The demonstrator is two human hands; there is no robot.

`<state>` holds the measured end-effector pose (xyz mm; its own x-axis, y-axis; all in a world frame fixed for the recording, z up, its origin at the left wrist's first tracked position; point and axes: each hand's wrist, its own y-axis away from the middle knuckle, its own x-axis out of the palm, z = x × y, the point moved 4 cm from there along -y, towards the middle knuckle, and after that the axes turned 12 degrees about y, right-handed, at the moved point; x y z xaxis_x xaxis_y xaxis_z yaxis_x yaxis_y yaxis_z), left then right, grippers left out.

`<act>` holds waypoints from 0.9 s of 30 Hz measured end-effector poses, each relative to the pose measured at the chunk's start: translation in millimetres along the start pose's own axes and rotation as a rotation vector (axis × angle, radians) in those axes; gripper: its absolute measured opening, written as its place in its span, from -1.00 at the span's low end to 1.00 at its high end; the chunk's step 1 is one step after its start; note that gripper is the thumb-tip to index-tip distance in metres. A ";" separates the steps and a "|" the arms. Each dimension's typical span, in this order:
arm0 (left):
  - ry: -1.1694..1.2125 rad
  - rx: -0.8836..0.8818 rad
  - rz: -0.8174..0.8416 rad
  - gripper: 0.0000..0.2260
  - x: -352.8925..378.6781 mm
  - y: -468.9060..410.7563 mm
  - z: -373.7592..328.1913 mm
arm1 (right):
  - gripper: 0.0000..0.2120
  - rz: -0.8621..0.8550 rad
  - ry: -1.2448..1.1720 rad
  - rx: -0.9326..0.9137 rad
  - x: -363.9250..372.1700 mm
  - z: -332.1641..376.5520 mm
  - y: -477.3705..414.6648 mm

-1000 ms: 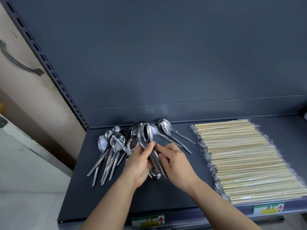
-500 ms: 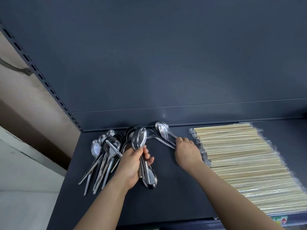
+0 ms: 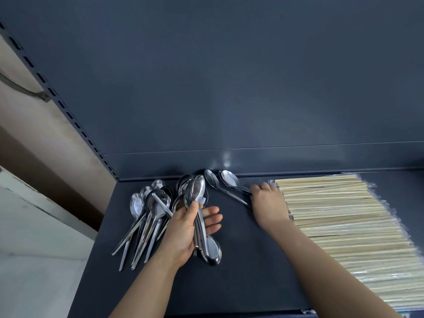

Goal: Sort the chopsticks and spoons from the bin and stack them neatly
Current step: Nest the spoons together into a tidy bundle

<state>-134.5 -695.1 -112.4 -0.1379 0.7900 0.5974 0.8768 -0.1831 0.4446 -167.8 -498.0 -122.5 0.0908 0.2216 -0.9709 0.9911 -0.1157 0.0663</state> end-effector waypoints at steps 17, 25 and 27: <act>-0.167 0.071 -0.024 -0.73 0.1 9.1 11.5 | -0.84 0.001 -0.772 -0.222 -43.0 59.6 83.6; -0.235 0.168 0.035 -0.76 6.0 29.9 11.8 | -0.63 0.053 -0.689 -0.320 -51.2 75.4 102.5; -0.220 0.143 0.064 -0.73 4.8 34.7 13.1 | -0.61 0.060 -0.648 -0.339 -52.9 74.8 104.1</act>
<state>-98.8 -690.0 -102.9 0.0091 0.8905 0.4549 0.9388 -0.1643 0.3029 -76.8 -594.1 -81.5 0.1741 -0.4045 -0.8978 0.9714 0.2200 0.0893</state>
